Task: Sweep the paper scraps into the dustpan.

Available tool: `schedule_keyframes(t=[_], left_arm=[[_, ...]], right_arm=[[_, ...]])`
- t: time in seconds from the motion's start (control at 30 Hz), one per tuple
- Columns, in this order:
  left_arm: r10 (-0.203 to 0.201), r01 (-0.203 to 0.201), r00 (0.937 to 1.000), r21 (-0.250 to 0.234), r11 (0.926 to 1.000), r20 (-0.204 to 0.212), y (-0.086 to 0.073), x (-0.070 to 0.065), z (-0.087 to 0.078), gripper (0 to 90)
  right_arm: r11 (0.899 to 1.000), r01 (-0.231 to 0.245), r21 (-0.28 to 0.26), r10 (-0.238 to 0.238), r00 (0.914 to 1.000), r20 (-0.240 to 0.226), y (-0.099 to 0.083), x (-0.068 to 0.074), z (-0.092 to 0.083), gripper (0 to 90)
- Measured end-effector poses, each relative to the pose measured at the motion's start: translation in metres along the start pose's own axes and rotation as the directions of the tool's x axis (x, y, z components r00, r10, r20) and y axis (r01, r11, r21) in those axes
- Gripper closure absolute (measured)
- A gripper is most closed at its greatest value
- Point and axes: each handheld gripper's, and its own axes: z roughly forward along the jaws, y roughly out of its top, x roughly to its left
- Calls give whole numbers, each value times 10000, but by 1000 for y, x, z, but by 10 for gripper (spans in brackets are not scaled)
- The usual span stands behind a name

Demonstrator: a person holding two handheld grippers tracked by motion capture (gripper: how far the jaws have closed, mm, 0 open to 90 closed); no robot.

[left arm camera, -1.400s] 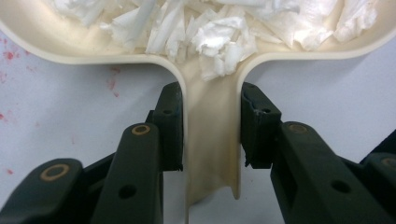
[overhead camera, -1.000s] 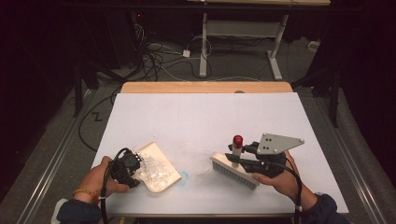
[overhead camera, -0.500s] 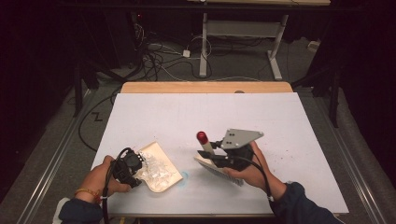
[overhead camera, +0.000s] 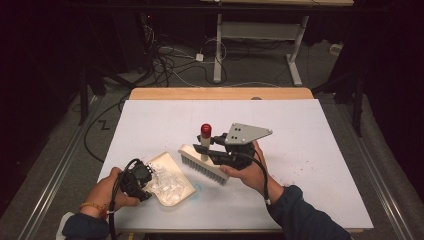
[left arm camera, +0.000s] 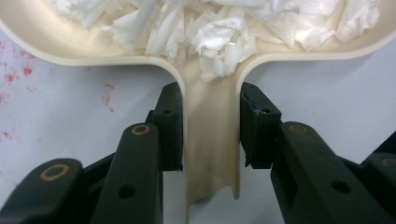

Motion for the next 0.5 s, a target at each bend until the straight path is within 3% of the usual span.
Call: schedule_keyframes(t=[0.17,0.3,0.43,0.5], left_arm=[[25,-25,10000,52,10000,-15,2,-1,0,630],[49,-48,10000,125,9999,-71,3,-2,0,630],[93,-91,9999,193,9998,-99,4,-5,0,630],[111,-107,9998,336,9994,-137,5,-8,-1,631]], right_arm=[[9991,124,413,-164,9950,986,2,-13,0,701],[9946,313,985,-514,9767,2083,-3,-26,11,701],[9839,244,1772,-700,9642,2557,-12,-37,31,701],[9786,243,2045,-786,9619,2618,-16,-39,37,701]])
